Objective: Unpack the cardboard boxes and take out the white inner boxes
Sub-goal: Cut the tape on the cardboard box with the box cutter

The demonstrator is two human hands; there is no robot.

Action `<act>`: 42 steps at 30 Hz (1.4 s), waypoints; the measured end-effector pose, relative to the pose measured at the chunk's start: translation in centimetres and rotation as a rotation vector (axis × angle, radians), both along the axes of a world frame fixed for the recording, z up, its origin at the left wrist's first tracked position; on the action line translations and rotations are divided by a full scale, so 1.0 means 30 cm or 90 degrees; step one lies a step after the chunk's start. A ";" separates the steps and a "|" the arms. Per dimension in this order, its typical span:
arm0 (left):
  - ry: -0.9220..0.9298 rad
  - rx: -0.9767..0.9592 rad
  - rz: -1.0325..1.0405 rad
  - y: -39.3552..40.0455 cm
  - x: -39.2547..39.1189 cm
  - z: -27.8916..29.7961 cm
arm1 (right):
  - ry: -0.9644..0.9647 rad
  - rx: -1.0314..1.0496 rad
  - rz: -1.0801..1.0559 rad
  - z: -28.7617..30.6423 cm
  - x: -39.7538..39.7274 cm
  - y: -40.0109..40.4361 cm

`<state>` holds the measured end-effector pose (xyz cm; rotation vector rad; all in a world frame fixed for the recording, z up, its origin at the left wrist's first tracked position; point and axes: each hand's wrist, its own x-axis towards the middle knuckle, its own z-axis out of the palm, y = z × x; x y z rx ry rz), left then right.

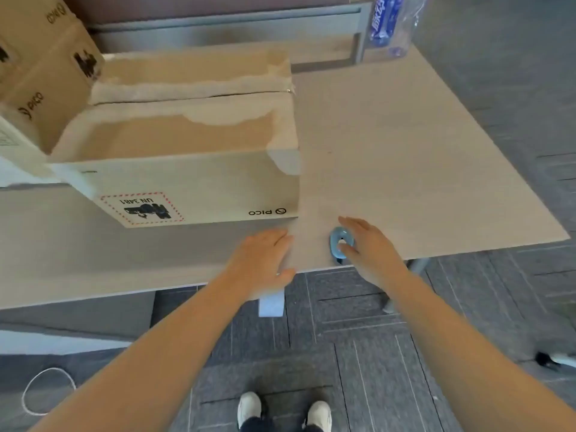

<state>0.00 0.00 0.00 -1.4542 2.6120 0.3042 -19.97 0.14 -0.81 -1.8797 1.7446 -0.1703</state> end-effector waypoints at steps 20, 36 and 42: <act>0.015 -0.005 0.010 -0.022 -0.013 0.250 | -0.374 -0.103 -0.315 0.239 0.013 -0.040; 0.090 -0.137 0.028 -0.311 0.043 0.524 | -0.493 -0.171 -0.305 0.467 0.111 -0.299; 0.052 -0.101 0.008 -0.523 0.094 0.495 | -0.522 -0.148 -0.352 0.434 0.179 -0.449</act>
